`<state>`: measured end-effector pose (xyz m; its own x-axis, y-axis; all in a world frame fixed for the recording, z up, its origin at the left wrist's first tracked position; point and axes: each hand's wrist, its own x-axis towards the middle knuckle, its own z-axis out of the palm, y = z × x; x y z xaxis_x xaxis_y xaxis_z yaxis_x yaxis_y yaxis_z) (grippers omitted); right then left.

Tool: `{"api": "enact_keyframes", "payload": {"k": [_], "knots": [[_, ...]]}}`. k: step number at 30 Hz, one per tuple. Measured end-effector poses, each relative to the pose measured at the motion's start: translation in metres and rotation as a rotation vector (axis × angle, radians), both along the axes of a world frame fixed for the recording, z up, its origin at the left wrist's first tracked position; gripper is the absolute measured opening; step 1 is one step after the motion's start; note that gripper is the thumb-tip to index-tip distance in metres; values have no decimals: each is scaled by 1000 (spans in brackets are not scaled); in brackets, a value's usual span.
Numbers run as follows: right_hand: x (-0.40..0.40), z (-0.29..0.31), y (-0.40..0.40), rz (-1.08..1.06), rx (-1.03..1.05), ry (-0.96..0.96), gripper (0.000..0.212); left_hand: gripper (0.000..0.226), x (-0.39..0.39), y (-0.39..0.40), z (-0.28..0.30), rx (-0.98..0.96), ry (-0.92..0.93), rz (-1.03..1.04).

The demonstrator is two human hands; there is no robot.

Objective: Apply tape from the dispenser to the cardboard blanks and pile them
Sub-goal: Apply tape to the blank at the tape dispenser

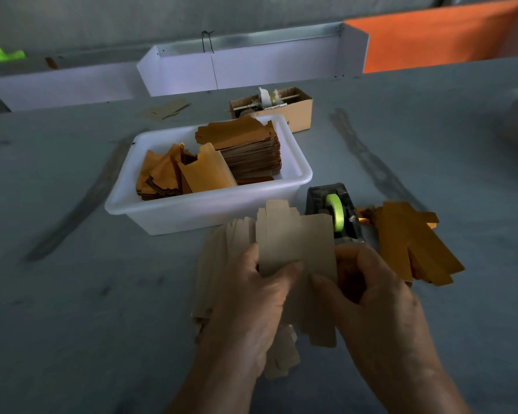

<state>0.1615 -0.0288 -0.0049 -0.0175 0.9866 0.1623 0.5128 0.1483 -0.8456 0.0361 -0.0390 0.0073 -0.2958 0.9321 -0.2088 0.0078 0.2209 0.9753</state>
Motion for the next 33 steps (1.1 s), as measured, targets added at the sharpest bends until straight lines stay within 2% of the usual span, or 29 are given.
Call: {"api": "enact_keyframes", "payload": {"k": [4,7,11,14,15,18,21,23,25,28,30,33], "knots": [[-8,-2,-7,13,183,-70,33,12,0,1,-2,19,29,9],[-15,-3,-15,97,223,-33,41,7,3,1,-1,43,30,18],[-14,2,-20,190,182,5,55,12,0,-1,2,21,-45,-78],[-10,1,-16,217,175,-38,45,28,-6,-4,6,39,-9,-198],[-9,1,-16,226,162,-35,43,26,-5,-5,6,67,19,-213],[-6,5,-14,153,72,52,34,20,-5,-7,5,74,54,-183],[3,7,-8,13,-37,162,33,14,-8,-11,5,-10,-56,-258],[7,9,-4,40,-214,335,45,20,-7,-13,9,-40,-92,-327],[6,10,-4,115,-354,506,42,28,-3,-14,11,-54,-70,-309],[5,9,-3,125,-405,628,31,19,-1,-15,12,-36,-4,-241],[6,7,-2,110,-417,656,29,6,0,-17,11,14,128,-212],[7,6,-1,91,-412,652,30,5,6,-19,8,86,303,-82]]}}
